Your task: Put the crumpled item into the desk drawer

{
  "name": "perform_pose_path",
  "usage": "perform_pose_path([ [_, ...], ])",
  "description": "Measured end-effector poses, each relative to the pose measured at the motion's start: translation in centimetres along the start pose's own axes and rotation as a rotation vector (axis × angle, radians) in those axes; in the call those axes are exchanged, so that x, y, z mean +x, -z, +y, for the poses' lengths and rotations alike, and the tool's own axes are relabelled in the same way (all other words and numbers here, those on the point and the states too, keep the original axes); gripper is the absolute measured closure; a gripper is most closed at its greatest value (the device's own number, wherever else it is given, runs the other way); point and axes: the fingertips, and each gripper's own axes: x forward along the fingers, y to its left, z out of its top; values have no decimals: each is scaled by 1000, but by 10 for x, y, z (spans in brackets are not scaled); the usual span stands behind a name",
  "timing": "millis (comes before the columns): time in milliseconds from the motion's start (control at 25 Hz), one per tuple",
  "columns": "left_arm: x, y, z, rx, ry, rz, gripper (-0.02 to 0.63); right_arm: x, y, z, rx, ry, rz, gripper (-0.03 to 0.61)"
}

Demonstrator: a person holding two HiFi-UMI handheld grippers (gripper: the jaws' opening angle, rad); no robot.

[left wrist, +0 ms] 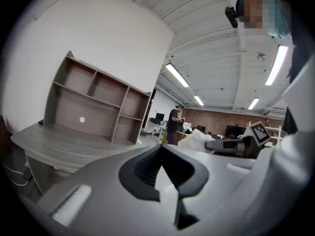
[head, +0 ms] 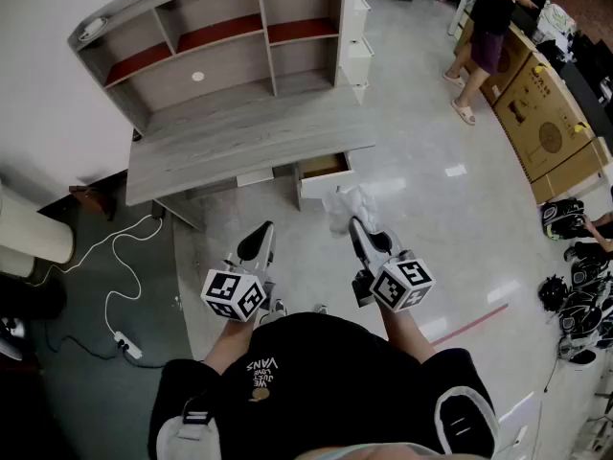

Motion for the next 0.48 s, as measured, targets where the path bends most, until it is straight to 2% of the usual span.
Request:
perform_pose_path([
  [480, 3, 8, -11, 16, 8, 9, 561, -11, -2, -11, 4, 17, -33, 528],
])
